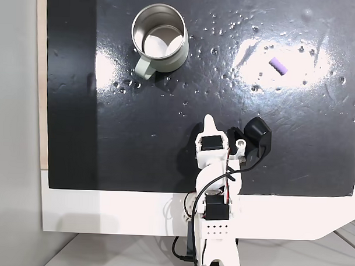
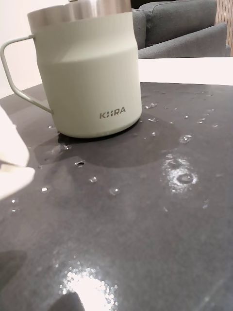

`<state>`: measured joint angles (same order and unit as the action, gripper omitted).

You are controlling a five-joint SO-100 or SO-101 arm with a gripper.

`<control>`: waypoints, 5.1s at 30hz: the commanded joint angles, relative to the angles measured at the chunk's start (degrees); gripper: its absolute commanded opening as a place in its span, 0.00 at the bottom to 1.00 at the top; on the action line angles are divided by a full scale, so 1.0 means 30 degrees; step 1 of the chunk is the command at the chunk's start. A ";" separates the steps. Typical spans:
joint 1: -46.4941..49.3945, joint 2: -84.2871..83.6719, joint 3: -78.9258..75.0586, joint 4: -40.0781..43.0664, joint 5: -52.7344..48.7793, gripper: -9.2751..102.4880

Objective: Grasp a pengrip and put it in the cup.

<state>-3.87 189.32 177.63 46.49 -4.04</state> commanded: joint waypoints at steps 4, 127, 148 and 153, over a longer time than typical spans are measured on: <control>-0.0820 0.0234 -0.0029 -0.0762 -0.0645 0.08; 0.8262 -5.6221 -6.1406 1.9219 0.3457 0.27; 0.8291 -5.4668 -6.0293 1.9336 0.4219 0.08; 0.7471 -5.0273 -5.8418 1.9336 0.5098 0.08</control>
<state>20.92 27.95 1.85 103.62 9.58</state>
